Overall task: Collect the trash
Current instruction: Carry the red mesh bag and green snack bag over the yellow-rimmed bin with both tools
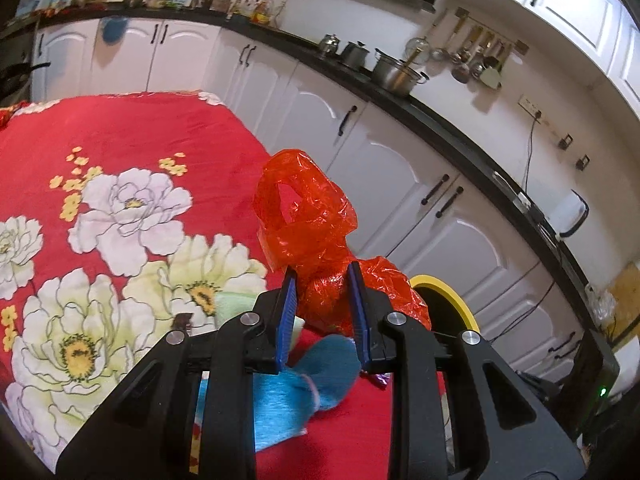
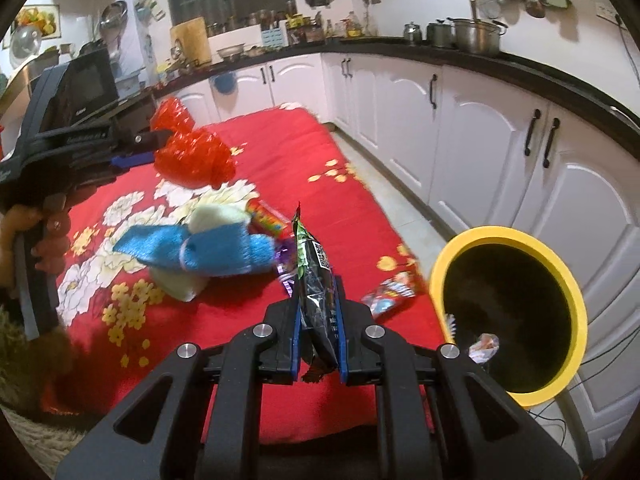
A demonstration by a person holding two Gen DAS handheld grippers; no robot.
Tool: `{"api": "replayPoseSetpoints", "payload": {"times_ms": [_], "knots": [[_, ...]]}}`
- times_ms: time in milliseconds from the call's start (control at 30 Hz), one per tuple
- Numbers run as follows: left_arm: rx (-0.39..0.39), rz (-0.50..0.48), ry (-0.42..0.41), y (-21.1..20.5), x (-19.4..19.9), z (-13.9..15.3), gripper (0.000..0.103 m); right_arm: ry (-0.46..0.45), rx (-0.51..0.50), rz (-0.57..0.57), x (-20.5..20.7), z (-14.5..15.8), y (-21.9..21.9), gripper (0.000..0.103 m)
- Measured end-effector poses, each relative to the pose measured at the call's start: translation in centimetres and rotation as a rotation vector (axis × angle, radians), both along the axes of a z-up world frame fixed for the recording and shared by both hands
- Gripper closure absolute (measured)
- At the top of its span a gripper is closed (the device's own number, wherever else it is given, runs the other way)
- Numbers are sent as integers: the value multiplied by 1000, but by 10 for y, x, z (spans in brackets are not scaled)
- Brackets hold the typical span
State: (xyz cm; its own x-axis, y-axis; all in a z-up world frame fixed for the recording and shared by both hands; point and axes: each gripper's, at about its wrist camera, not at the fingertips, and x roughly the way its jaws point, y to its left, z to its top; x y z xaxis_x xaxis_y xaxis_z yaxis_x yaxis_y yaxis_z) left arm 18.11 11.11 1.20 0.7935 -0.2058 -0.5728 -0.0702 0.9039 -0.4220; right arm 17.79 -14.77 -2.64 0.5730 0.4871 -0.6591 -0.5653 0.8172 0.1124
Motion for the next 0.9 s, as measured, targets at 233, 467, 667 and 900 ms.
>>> {"api": "replayPoseSetpoints", "payload": {"times_ms": [233,467,667,900], "knots": [[14,-53,-5,-28,8,1,85,-17,14,-58,5,6,-22,90],[29,-100,-7,-54,17,2,85,-26,33,-109,11,10,-46,90],[43,-142,-6,-76,24,2,85,-33,46,-151,14,11,-63,90],[59,-192,-3,-103,34,0,85,-38,67,-205,20,13,-85,90]]}}
